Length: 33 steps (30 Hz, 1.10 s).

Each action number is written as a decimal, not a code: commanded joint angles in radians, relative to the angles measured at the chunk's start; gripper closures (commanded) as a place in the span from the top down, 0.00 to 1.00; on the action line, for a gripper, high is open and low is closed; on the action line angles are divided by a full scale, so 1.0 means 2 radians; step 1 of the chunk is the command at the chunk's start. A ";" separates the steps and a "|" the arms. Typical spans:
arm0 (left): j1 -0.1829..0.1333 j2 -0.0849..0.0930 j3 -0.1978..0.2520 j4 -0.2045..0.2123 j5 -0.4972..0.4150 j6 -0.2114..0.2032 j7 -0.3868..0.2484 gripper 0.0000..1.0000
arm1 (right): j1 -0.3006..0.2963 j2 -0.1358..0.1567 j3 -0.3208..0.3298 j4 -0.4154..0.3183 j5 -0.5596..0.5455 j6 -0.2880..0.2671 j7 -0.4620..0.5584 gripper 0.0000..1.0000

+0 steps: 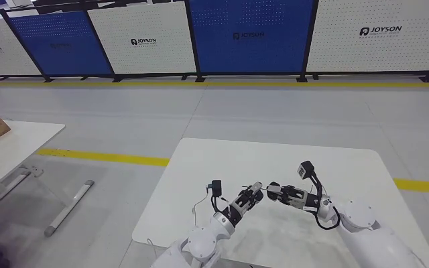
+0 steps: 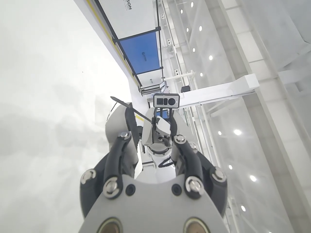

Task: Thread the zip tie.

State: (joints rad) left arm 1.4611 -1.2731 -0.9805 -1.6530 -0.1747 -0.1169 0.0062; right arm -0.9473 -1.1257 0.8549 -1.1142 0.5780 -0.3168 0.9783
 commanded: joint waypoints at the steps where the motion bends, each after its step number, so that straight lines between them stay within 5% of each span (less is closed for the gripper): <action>1: 0.001 0.000 0.000 0.000 0.002 0.000 -0.002 0.00 | 0.000 0.000 0.000 0.000 0.000 0.000 0.000 0.00; 19: 0.000 -0.001 -0.002 0.003 0.007 -0.002 -0.011 0.00 | -0.020 0.004 0.019 -0.022 -0.006 0.007 -0.003 0.00; 25: 0.000 -0.003 -0.002 0.004 0.002 -0.002 -0.007 0.00 | -0.030 0.006 0.034 -0.027 -0.009 0.008 -0.003 0.77; 33: 0.008 -0.001 -0.009 -0.001 0.007 -0.002 -0.008 0.00 | -0.054 0.013 0.065 -0.034 -0.014 0.001 -0.003 1.00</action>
State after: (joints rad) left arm 1.4748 -1.2761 -0.9956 -1.6522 -0.1595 -0.1221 -0.0096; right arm -1.0500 -1.1009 0.9775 -1.1796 0.5516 -0.3137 0.9733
